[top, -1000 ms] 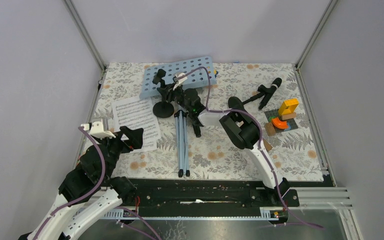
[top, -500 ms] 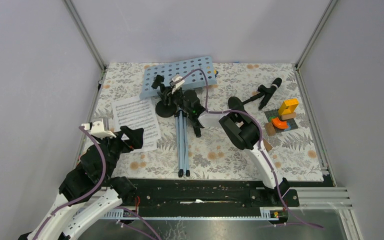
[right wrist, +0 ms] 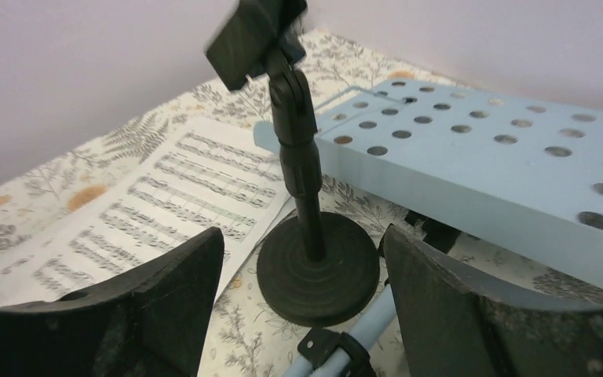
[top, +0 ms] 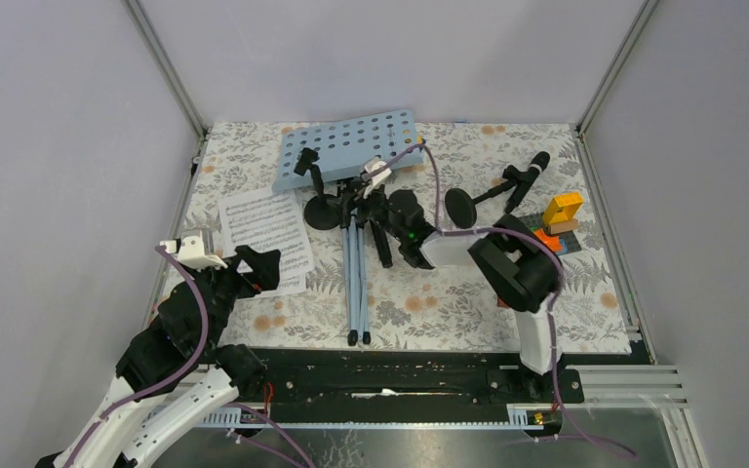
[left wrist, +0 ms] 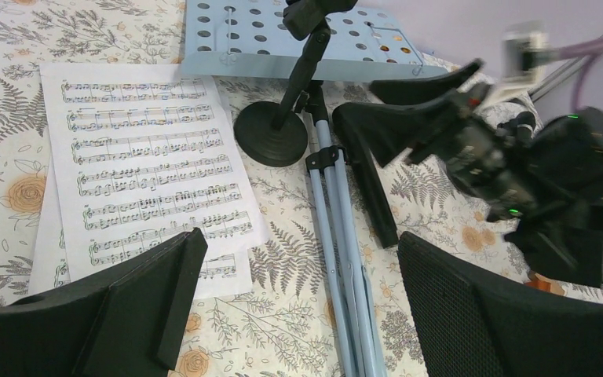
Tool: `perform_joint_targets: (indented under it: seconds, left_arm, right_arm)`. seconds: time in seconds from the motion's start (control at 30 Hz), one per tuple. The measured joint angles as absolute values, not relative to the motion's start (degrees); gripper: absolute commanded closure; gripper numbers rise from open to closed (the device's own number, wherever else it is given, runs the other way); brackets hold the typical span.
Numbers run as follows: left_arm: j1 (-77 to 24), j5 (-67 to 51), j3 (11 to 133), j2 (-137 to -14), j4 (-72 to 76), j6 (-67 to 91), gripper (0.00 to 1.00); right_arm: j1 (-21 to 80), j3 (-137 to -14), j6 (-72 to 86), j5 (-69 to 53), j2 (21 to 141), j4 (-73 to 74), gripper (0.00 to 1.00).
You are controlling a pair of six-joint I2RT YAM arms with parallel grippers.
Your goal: Pack up the instrument practice props
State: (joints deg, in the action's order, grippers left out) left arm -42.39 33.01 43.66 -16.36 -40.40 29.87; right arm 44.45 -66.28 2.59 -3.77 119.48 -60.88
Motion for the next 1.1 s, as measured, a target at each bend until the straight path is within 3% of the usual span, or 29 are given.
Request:
perform_joint_targets:
  seconds: [0.2, 0.37, 0.5, 0.63, 0.83, 1.1]
  left_arm:
    - [-42.39, 33.23, 43.66, -16.47, -40.38, 29.87, 0.01]
    - [-42.39, 33.21, 43.62, -17.67, -40.38, 29.89, 0.01]
    - [-42.39, 33.01, 43.57, -19.09, -40.34, 29.87, 0.01]
    - [-42.39, 32.77, 43.46, -20.05, -40.27, 29.82, 0.01]
    - [-42.39, 32.73, 43.46, -20.1, -40.18, 29.8, 0.01]
    - [-42.39, 32.05, 43.46, -20.84, -40.1, 29.41, 0.01]
  right_arm:
    - [44.45, -55.79, 8.05, 5.76, 102.91, -54.11, 0.15]
    - [42.98, -61.76, 16.45, 18.74, 94.63, -26.63, 0.09]
    - [36.25, -71.61, 22.5, 22.9, 93.95, -3.38, 0.08]
    - [22.92, -71.42, 27.97, 17.02, 92.09, 7.29, 0.09]
    - [3.31, -66.26, 38.0, 1.83, 91.98, 9.43, 0.13]
    - [-3.03, -67.99, 45.76, -6.24, 98.28, 7.79, 0.22]
